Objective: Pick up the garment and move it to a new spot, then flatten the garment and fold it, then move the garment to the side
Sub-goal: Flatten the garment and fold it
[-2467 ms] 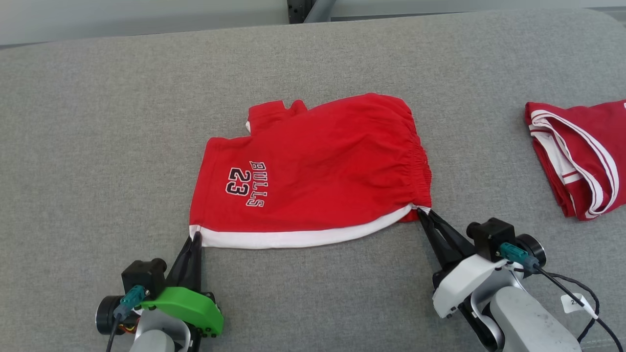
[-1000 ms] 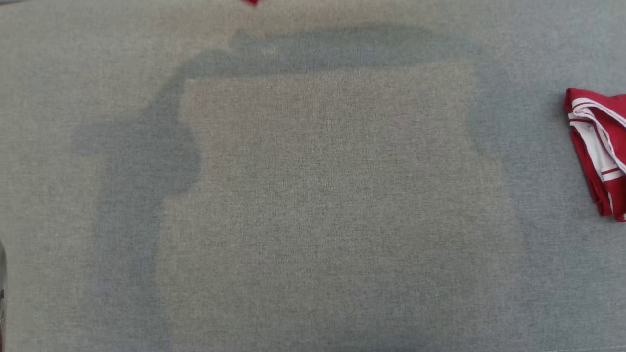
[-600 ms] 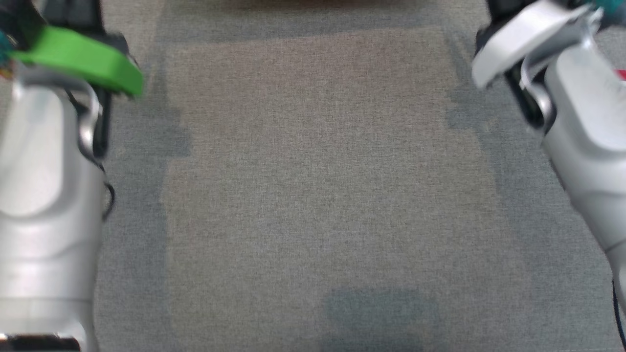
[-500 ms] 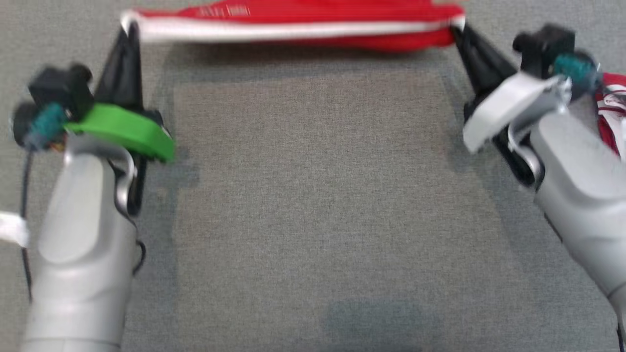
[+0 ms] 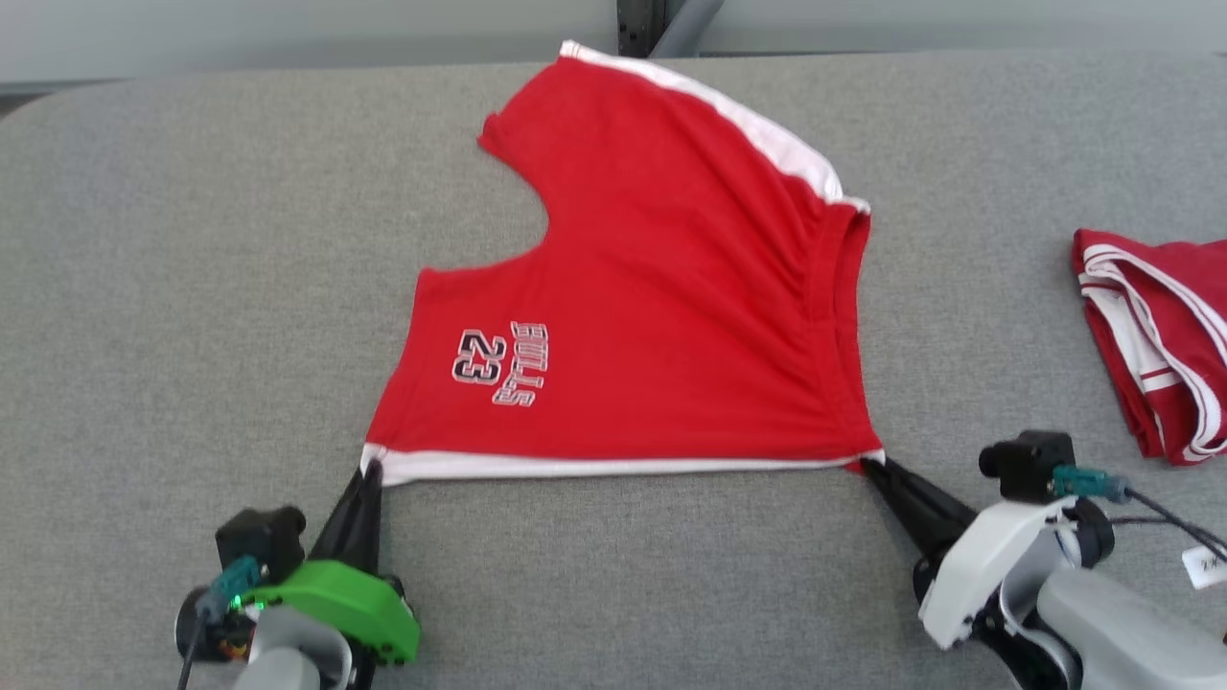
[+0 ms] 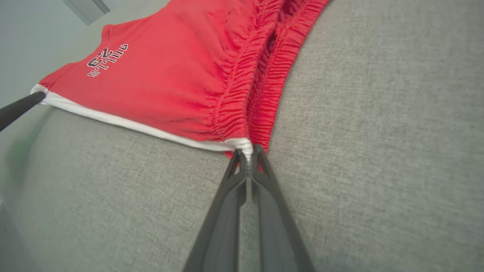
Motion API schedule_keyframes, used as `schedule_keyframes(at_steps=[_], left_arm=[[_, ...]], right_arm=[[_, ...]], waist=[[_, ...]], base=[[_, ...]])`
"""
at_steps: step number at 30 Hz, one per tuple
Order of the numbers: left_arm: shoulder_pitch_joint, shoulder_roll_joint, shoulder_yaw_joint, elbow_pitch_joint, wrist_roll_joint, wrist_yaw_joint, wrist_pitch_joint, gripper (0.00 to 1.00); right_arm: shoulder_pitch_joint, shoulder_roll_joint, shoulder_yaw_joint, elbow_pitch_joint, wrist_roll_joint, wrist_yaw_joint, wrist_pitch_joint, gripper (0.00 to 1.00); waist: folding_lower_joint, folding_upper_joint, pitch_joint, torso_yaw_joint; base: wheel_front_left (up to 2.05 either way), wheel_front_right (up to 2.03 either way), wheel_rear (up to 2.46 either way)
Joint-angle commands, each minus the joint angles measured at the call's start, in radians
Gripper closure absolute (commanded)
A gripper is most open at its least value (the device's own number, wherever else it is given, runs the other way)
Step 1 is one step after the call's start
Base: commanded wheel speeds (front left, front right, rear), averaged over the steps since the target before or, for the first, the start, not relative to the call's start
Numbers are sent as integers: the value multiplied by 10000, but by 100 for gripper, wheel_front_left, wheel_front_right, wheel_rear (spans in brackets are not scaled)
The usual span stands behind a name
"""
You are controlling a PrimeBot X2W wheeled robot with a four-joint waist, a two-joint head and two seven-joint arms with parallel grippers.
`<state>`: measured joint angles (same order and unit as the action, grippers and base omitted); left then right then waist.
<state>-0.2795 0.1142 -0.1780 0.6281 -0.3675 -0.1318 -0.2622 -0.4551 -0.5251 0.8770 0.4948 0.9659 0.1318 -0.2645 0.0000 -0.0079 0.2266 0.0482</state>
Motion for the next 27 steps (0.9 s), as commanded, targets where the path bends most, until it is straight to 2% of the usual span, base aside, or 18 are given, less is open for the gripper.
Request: schedule_keyframes(at_steps=[1,4,9,14,16,20,23,27], left_arm=[[786,24,298,-29,-71,25,-28,100],[1396,-85,595,-164,-93,28,-27,100],[2639,-170,811,-395,48,26,-27,100],[3473,-240,1150,-681,33,25,-29,100],[3701,-253,1234,-928,53,25,-29,100],[3455,-146,1110,-1776,188,25,-29,100],[2700,21,781,-2342,335,24,-27,100],[1122,345,319,-2449,409,23,-27,100]], right_arm=[[769,-51,23,-136,58,-23,11,100],[1271,-106,318,-344,-73,-23,7,100],[2360,-302,1070,-978,359,-21,5,100],[2698,-701,1993,-1435,807,-21,4,100],[2650,-796,2045,-1600,947,-21,4,100],[2586,-819,1748,-1994,1210,-21,2,100],[2335,-753,1229,-2232,1291,-20,2,100],[2045,-445,234,-2411,1525,-18,-7,100]], waist=[[0,79,-1415,-119],[0,79,-1791,-117],[0,79,-2264,-28],[0,79,-2323,-16],[0,79,-2309,-38],[0,79,-2127,-83],[0,79,-1809,-164],[0,79,-1005,-390]], base=[[0,0,0],[0,0,0],[0,0,0],[0,0,0],[0,0,0],[0,0,0],[0,0,0],[0,0,0]])
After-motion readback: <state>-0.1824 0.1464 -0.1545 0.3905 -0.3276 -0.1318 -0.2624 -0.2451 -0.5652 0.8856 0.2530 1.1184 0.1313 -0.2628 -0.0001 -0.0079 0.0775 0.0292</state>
